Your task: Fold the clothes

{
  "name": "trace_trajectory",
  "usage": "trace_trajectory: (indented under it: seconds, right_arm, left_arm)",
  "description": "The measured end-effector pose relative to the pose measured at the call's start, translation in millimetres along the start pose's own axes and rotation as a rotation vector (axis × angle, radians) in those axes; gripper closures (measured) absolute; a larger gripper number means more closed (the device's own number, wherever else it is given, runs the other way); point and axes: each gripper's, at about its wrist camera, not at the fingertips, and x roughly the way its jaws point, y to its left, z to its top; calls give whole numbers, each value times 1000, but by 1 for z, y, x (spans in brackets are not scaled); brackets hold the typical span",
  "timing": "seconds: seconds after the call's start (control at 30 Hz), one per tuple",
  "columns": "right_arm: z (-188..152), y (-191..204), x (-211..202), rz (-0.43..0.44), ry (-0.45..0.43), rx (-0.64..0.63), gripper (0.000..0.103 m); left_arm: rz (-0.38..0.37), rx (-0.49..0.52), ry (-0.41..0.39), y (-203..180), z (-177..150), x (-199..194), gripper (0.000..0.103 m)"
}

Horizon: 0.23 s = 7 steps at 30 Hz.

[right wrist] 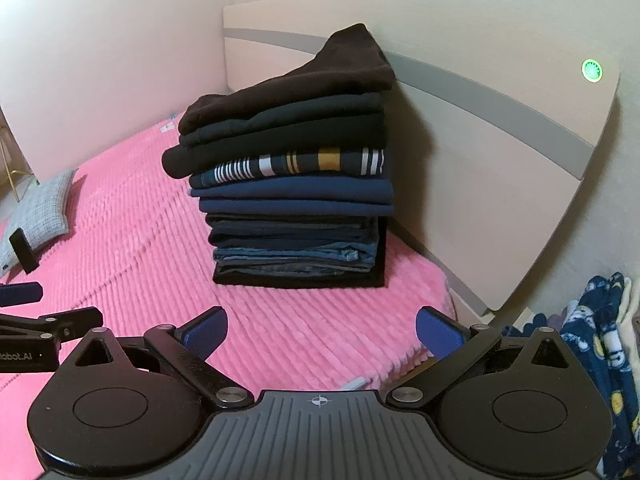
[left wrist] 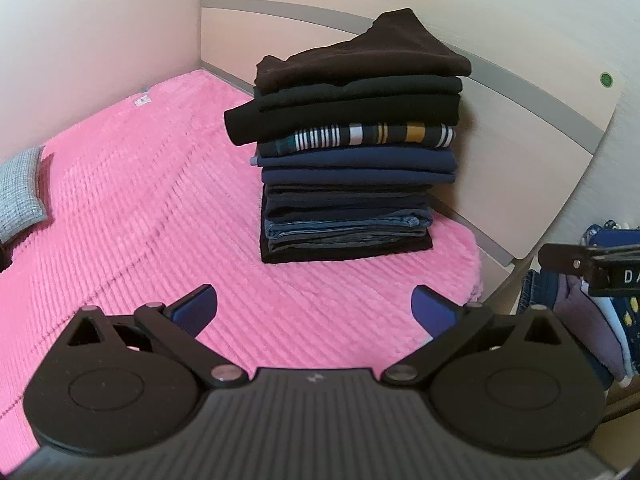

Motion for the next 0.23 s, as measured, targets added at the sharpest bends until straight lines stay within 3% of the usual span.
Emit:
trace_trajectory:
  seconds: [0.23]
  right_arm:
    - [-2,-1,-5,-19,-11,-13,1]
  left_arm:
    - [-13,14,-28,-7,-1,-2,1]
